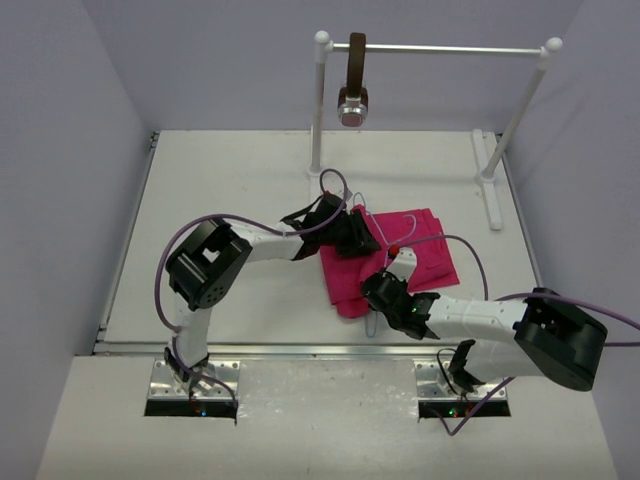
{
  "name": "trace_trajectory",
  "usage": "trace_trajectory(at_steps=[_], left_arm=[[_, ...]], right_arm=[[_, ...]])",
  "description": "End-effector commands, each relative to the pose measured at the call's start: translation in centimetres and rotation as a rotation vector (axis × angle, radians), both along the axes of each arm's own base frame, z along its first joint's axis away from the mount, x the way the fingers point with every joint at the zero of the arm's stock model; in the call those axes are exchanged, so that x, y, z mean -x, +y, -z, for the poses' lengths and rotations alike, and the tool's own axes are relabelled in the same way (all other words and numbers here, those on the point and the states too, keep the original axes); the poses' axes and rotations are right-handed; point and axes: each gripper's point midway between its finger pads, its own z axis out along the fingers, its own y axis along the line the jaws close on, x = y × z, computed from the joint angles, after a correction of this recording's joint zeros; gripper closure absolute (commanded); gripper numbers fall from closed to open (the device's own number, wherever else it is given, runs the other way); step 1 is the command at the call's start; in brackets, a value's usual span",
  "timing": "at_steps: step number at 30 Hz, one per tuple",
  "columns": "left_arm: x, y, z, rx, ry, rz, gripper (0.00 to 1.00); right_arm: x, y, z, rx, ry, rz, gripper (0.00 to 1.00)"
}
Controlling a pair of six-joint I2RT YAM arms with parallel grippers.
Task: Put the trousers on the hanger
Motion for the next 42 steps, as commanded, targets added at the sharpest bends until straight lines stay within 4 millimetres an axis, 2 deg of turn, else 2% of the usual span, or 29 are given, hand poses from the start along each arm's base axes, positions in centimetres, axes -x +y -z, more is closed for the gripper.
trace_trajectory(at_steps=[1, 7, 10, 14, 17, 22, 25, 29, 30, 32, 36, 39, 41, 42], left_arm=[[-0.2, -1.8, -2.4, 0.04, -0.037, 0.039, 0.37], [0.4, -1.8, -1.4, 0.011, -0.001, 0.069, 0.36], [0.4, -1.3, -2.5, 0.005, -0.056, 0.076, 0.35], [-0.2, -0.2, -6.6, 0.017, -0.185, 0.05, 0.32], [-1.1, 1.1, -7.4, -0.043, -0.213, -0.019, 0.27], [-1.6, 2.6, -8.1, -0.119, -0.221, -0.072, 0.24], [-1.1, 3.5, -7.2, -0.153, -0.192, -0.081, 0.24], [1.7, 3.7, -4.5, -0.104, -0.106, -0.035, 0.3], [1.7, 2.9, -5.0, -0.06, -0.118, -0.015, 0.31], [2.1, 2.0, -4.8, -0.015, -0.117, 0.019, 0.33], [2.3, 0.9, -4.2, 0.029, -0.107, 0.052, 0.34], [2.4, 0.4, -3.5, 0.048, -0.102, 0.066, 0.35], [2.5, 0.1, -2.9, 0.052, -0.091, 0.07, 0.35], [2.6, -0.1, -2.6, 0.052, -0.08, 0.07, 0.35]], right_arm=[[-0.9, 0.2, -0.9, 0.006, -0.043, -0.023, 1.0], [-1.0, -0.1, -0.4, 0.017, -0.031, -0.02, 1.0], [-1.1, 0.5, -0.9, 0.0, -0.053, -0.062, 1.0], [-1.3, 1.0, -1.7, 0.028, -0.045, -0.096, 0.96], [-0.8, 0.8, -1.3, 0.066, 0.003, -0.098, 0.96], [0.3, 0.0, -0.6, 0.103, 0.066, -0.077, 0.98], [0.5, 0.1, -0.7, 0.093, 0.064, -0.083, 0.95], [0.5, 0.0, -1.0, 0.09, 0.054, -0.081, 0.7], [0.6, -0.1, -0.9, 0.093, 0.057, -0.076, 0.57], [0.7, -0.3, -1.0, 0.093, 0.056, -0.07, 0.48], [0.7, -0.7, -1.7, 0.079, 0.022, -0.07, 0.49], [0.4, -0.4, -2.8, 0.037, -0.051, -0.117, 0.61], [0.3, -0.5, -3.0, 0.036, -0.066, -0.124, 0.63], [0.2, -0.6, -3.1, 0.044, -0.074, -0.127, 0.68]])
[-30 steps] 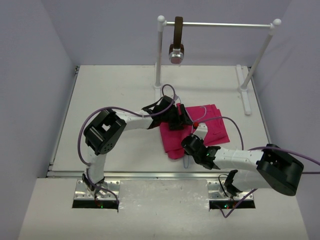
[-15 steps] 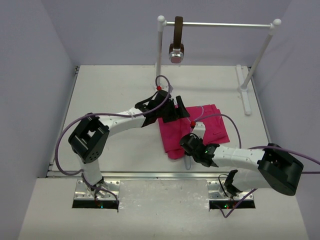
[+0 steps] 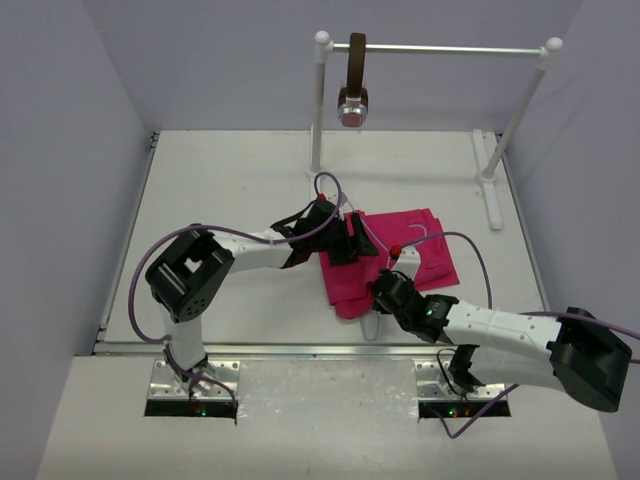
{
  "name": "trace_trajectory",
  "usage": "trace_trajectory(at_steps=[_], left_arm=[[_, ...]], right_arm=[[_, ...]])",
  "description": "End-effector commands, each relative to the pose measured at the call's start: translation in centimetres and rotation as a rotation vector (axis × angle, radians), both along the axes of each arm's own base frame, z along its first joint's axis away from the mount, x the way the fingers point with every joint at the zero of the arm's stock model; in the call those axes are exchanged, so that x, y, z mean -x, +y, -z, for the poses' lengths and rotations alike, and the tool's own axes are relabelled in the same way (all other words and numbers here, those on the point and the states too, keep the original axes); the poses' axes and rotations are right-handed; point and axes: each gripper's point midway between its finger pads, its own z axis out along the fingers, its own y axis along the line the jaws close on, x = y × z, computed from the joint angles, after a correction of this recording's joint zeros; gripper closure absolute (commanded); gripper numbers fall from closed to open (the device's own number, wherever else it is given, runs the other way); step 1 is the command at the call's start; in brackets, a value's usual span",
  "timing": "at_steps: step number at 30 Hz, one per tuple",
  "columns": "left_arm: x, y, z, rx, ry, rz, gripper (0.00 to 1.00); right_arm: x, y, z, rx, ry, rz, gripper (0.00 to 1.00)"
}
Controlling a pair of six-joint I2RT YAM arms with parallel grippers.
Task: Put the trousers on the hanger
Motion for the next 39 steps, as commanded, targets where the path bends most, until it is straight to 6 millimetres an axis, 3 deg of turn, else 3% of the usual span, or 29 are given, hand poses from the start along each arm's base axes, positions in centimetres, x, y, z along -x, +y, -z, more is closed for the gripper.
trace_trajectory(at_steps=[1, 4, 12, 19, 21, 27, 35, 39], left_arm=[[0.2, -2.1, -0.4, 0.08, -0.01, 0.036, 0.35], [0.2, -2.4, 0.4, 0.066, -0.001, 0.027, 0.35], [0.0, -3.0, 0.8, 0.056, 0.008, 0.015, 0.35], [-0.1, -3.2, 0.7, 0.049, -0.003, 0.015, 0.35], [0.0, -3.2, 0.8, 0.045, -0.002, 0.016, 0.35], [0.3, -3.5, 1.0, 0.043, 0.0, 0.026, 0.35], [0.7, -2.6, 0.4, -0.003, -0.005, -0.004, 0.35], [0.9, -1.3, -1.7, 0.006, -0.045, -0.068, 0.43]], right_arm=[[-1.2, 0.1, -1.4, -0.005, -0.089, -0.01, 0.71], [-1.2, -0.1, -1.2, -0.011, -0.094, -0.018, 0.67], [-1.8, 1.4, -1.7, -0.187, -0.147, -0.14, 0.68], [-2.2, 0.7, -3.0, -0.226, -0.219, -0.167, 0.86], [-2.2, 0.6, -3.1, -0.221, -0.228, -0.173, 0.96], [-3.0, 0.0, -2.9, -0.211, -0.219, -0.16, 1.0], [-3.3, -0.1, -3.8, -0.237, -0.241, -0.153, 1.0], [-3.0, 0.0, -4.6, -0.257, -0.255, -0.166, 1.0]])
